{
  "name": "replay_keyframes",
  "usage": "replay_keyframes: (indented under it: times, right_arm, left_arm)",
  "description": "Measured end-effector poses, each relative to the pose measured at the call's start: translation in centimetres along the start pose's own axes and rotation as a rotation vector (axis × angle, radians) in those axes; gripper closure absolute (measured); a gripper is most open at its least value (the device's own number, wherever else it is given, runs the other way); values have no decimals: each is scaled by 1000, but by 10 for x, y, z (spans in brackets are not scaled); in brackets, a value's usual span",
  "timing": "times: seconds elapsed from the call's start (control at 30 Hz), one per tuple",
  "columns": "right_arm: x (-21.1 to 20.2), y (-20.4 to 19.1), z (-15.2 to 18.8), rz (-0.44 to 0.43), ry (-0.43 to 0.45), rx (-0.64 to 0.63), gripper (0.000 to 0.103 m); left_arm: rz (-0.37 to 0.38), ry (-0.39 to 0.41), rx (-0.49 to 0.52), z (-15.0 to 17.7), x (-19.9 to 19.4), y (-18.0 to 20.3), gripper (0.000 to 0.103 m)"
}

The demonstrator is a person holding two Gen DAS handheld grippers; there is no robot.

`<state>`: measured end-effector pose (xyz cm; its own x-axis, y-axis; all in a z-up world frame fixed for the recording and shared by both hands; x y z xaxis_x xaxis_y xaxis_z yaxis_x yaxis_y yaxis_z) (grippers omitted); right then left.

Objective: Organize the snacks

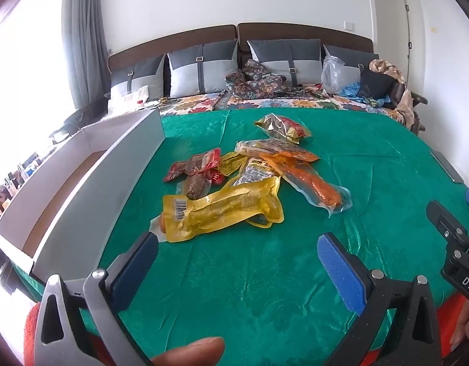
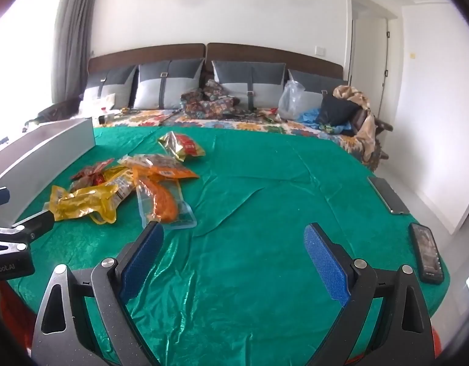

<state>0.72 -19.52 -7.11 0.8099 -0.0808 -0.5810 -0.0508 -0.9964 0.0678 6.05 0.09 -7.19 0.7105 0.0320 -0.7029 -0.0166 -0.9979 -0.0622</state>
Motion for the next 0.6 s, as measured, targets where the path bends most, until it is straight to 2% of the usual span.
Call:
replay_keyframes:
  times: [0.6]
  right_arm:
    - [2,-7,6,-6,1,-24,8]
  left_arm:
    - [-23,-22,-20,6,4,-10,0]
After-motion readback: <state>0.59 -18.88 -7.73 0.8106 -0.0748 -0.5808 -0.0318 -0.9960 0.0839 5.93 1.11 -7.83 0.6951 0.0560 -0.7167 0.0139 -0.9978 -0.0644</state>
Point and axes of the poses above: each gripper's, at about its wrist camera, not at the fingertips, and x roughly the way its jaws point, y to its right, z to its underside, the point moved 8 cm from there along x, roughly the way its jaws point, and after that the axes turned 7 degrees about -y, right-handed, at the moved point
